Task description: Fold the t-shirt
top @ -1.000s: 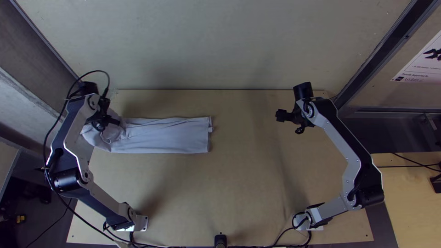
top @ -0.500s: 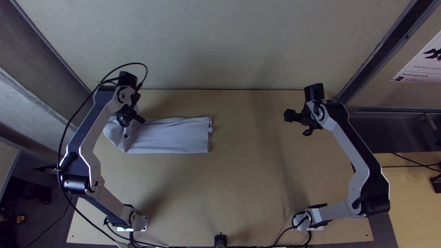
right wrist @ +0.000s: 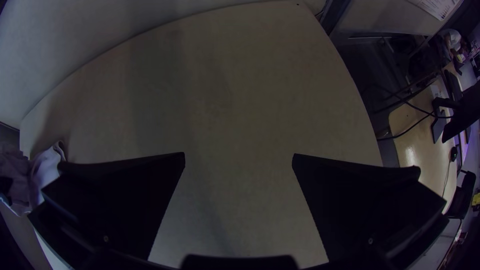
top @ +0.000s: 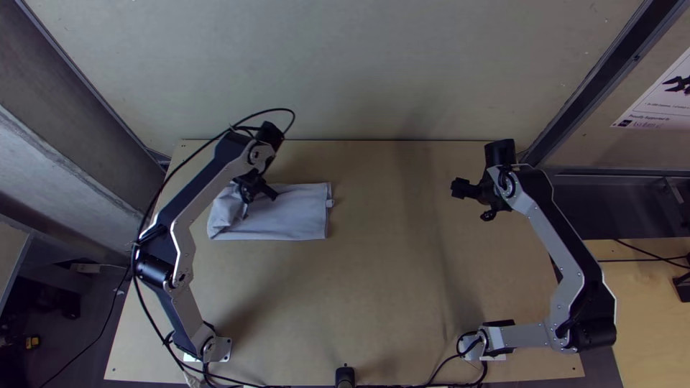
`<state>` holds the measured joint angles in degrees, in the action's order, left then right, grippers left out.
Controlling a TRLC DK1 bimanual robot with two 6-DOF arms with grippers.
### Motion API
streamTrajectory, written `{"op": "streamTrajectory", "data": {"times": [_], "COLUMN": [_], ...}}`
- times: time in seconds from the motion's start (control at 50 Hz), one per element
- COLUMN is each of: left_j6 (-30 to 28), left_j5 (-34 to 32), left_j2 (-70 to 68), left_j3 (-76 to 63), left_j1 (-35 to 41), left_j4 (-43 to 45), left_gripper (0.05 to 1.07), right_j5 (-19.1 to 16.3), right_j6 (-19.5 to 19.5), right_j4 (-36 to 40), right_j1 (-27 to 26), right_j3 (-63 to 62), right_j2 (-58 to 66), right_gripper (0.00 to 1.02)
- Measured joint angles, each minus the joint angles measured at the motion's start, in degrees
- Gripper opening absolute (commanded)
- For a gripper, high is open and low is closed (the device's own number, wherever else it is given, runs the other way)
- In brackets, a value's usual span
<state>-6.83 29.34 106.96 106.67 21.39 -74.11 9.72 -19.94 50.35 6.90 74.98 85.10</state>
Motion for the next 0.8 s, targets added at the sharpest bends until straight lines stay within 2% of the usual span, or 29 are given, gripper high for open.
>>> {"op": "streamTrajectory", "data": {"times": [0.14, 0.26, 0.32, 0.34, 0.36, 0.38, 0.44, 0.46, 0.56, 0.64, 0.72, 0.8], "left_j6": [3.28, 5.90, 6.95, 7.21, 7.48, 7.87, 8.98, 9.35, 11.39, 14.53, 18.86, 22.60], "left_j5": [-5.86, -7.67, -8.31, -8.41, -8.61, -8.63, -8.94, -9.29, -16.15, -28.55, -41.70, -46.36], "left_j2": [3.02, 5.60, 6.84, 7.19, 7.63, 8.00, 9.18, 9.66, 12.13, 14.75, 16.17, 16.26], "left_j3": [2.05, 3.96, 4.52, 4.70, 4.81, 4.96, 5.66, 5.95, 9.38, 15.10, 19.37, 21.84], "left_j1": [1.33, 2.95, 4.31, 4.68, 5.27, 5.68, 7.26, 7.65, 9.46, 10.01, 10.08, 10.08], "left_j4": [-1.33, -1.73, -1.88, -1.95, -1.97, -2.01, -2.16, -2.16, -2.60, -2.25, 3.61, 8.68], "left_gripper": [0.08, 0.08, 0.09, 0.13, 0.23, 0.38, 0.99, 1.05, 1.03, 1.03, 1.03, 1.03], "right_j5": [0.00, 0.02, 0.02, 0.02, 0.00, 0.02, 0.00, 0.00, 0.00, 0.00, 0.00, 0.00], "right_j6": [1.01, 1.40, 1.64, 1.64, 1.64, 1.66, 1.73, 1.84, 1.86, 1.84, 1.84, 1.84], "right_j4": [-0.42, -0.66, -0.96, -1.18, -1.51, -1.75, -2.16, -2.34, -3.17, -4.02, -4.87, -5.11], "right_j1": [-1.07, -1.75, -1.73, -1.73, -1.73, -1.73, -1.73, -1.73, -1.66, -1.29, -0.42, 0.57], "right_j3": [-1.44, -3.02, -3.78, -4.04, -4.33, -4.68, -5.70, -6.10, -7.74, -8.87, -10.25, -11.50], "right_j2": [-1.55, -2.08, -2.08, -2.10, -2.16, -2.21, -2.43, -2.58, -3.21, -3.56, -3.89, -4.11], "right_gripper": [0.98, 0.98, 0.98, 0.98, 0.98, 0.98, 0.98, 0.98, 0.98, 0.98, 0.98, 0.98]}}
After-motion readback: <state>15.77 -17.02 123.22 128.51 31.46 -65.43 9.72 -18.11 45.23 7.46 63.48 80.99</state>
